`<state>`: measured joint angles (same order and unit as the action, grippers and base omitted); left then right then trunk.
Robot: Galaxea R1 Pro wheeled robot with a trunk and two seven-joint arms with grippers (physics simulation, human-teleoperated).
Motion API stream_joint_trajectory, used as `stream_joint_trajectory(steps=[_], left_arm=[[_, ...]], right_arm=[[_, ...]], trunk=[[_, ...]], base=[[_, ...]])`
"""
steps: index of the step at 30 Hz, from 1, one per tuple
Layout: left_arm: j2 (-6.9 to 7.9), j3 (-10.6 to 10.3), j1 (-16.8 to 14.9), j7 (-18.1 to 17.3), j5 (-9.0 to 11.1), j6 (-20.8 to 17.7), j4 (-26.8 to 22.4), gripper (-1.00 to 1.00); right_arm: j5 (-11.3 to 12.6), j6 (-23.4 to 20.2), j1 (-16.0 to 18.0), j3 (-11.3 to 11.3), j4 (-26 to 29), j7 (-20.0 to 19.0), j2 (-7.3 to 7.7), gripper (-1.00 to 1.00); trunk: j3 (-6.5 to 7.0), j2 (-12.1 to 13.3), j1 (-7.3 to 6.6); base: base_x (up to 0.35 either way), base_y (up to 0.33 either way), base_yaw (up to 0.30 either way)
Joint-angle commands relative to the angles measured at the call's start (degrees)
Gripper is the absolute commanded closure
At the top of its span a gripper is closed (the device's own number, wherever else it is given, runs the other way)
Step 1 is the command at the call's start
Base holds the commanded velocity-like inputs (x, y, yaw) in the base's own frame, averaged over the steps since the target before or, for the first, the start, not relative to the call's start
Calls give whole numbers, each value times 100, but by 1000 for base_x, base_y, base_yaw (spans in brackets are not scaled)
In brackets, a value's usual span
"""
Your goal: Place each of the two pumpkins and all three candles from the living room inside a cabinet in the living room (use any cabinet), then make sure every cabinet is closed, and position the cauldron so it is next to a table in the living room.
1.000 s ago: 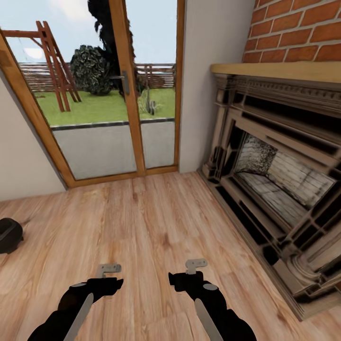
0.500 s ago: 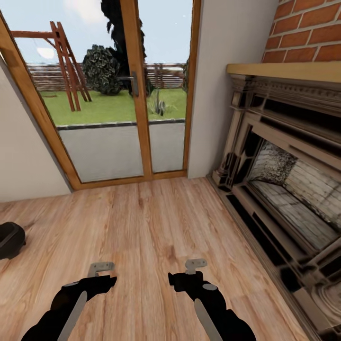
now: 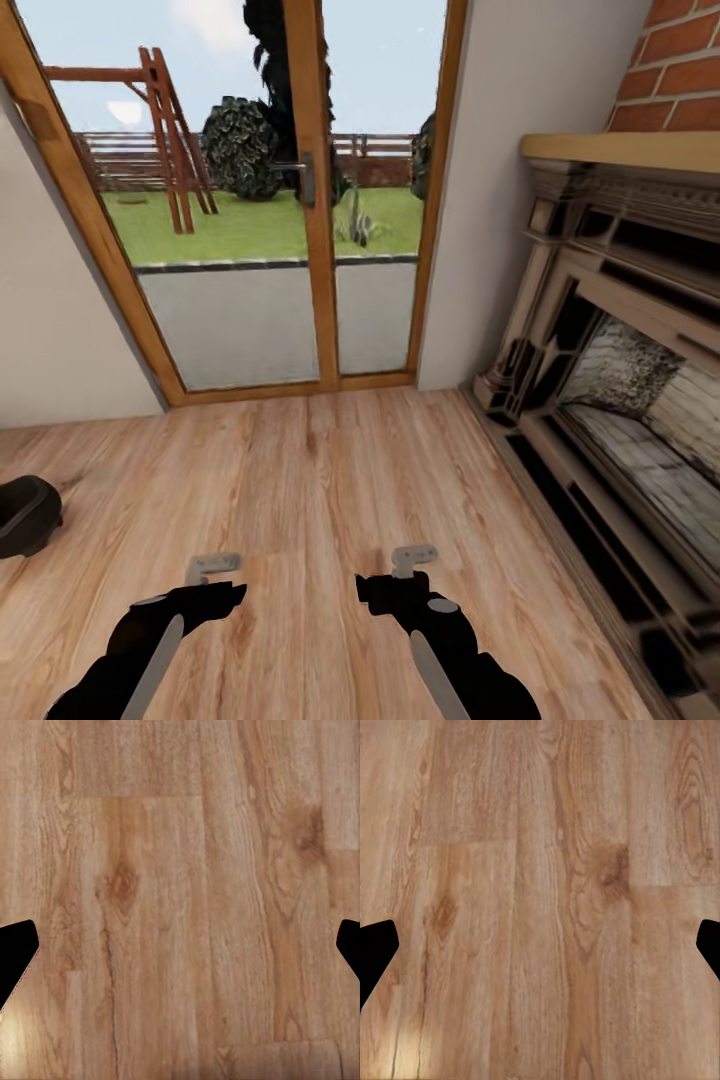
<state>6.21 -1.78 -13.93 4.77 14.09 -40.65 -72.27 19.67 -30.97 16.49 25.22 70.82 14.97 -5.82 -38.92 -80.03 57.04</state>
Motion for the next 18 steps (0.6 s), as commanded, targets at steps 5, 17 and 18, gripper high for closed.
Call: stream_joint_trajectory(steps=[5,17,18], left_arm=[[4,-15,-3,50,58,3,1,-100],[3,-8,-4,43,73,13,51,-100],[3,-7,-4,43,74,13,55,-100]], right_arm=[[56,-14,3,15,4,69,2,-100],[52,-14,3,31,-5,84,2,-100],[52,-14,3,32,-6,86,2,-100]], trunk=[[-5,-3,3],[-5,-3,3],[-5,-3,3]], base=[[336,0,281],[336,0,289],[336,0,291]])
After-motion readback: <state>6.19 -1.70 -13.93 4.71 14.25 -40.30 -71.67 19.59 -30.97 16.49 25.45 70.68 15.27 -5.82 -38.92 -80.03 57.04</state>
